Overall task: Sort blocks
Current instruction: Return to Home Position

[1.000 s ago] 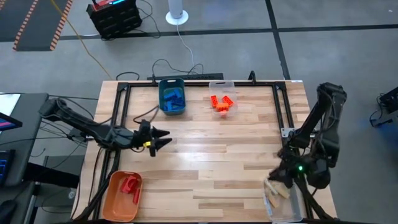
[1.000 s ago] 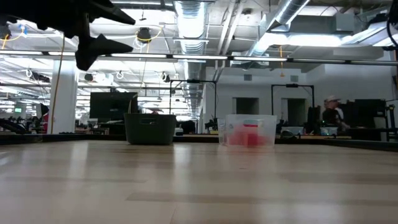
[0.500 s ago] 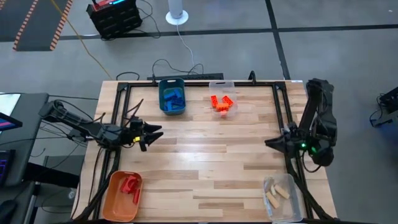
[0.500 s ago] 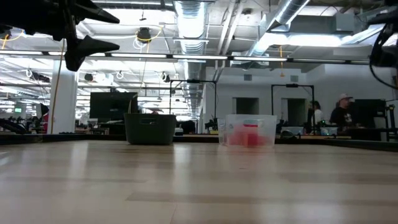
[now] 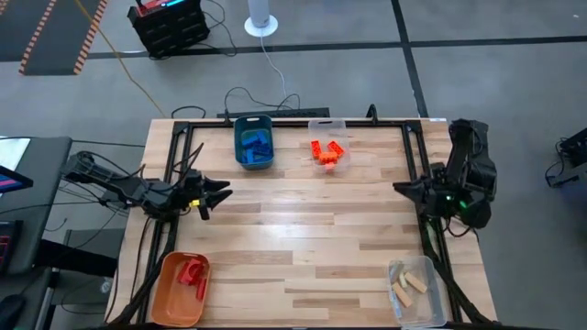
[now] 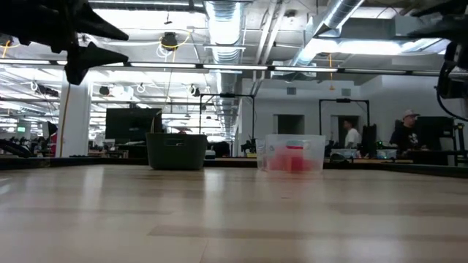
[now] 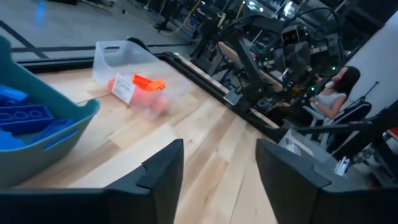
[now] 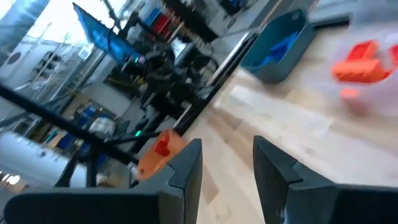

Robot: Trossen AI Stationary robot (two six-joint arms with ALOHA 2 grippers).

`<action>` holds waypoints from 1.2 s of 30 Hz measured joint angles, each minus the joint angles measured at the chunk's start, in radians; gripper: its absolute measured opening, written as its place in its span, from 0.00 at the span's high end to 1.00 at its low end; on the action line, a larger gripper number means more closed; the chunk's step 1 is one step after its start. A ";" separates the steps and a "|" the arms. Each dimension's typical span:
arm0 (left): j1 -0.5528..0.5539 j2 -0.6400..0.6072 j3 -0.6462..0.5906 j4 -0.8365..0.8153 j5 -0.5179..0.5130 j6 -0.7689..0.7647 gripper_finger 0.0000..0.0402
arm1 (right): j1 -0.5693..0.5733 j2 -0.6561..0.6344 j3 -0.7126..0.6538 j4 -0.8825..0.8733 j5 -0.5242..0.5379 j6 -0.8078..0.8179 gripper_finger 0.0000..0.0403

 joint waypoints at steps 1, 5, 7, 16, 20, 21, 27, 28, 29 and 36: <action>0.000 -0.006 0.000 -0.014 0.000 0.000 0.53 | -0.005 -0.006 0.000 -0.030 0.014 0.016 0.67; 0.000 -0.001 0.000 -0.038 0.002 0.010 0.59 | -0.021 -0.022 0.000 -0.105 0.078 0.058 0.67; 0.001 0.011 -0.005 -0.020 0.005 0.012 0.61 | -0.029 -0.027 0.000 -0.116 0.115 0.058 0.67; 0.001 -0.015 -0.230 0.141 0.101 -0.151 0.68 | -0.032 -0.038 0.000 -0.286 0.160 0.176 0.69; 0.001 -0.059 -0.255 0.141 0.125 -0.157 0.72 | -0.015 -0.064 0.000 -0.386 0.160 0.271 0.72; 0.001 -0.069 -0.255 0.133 0.133 -0.150 0.73 | -0.010 -0.073 0.000 -0.408 0.160 0.289 0.73; 0.001 -0.129 -0.255 0.033 0.190 -0.164 0.79 | 0.007 -0.161 0.000 -0.499 0.159 0.330 0.76; 0.000 -0.130 -0.251 0.030 0.197 -0.165 0.80 | 0.009 -0.184 0.000 -0.510 0.159 0.331 0.76; 0.000 -0.131 -0.248 0.028 0.199 -0.174 0.81 | 0.009 -0.207 0.000 -0.520 0.159 0.330 0.76; -0.001 -0.135 -0.244 0.056 0.202 -0.195 0.85 | 0.013 -0.355 0.001 -0.537 0.159 0.254 0.76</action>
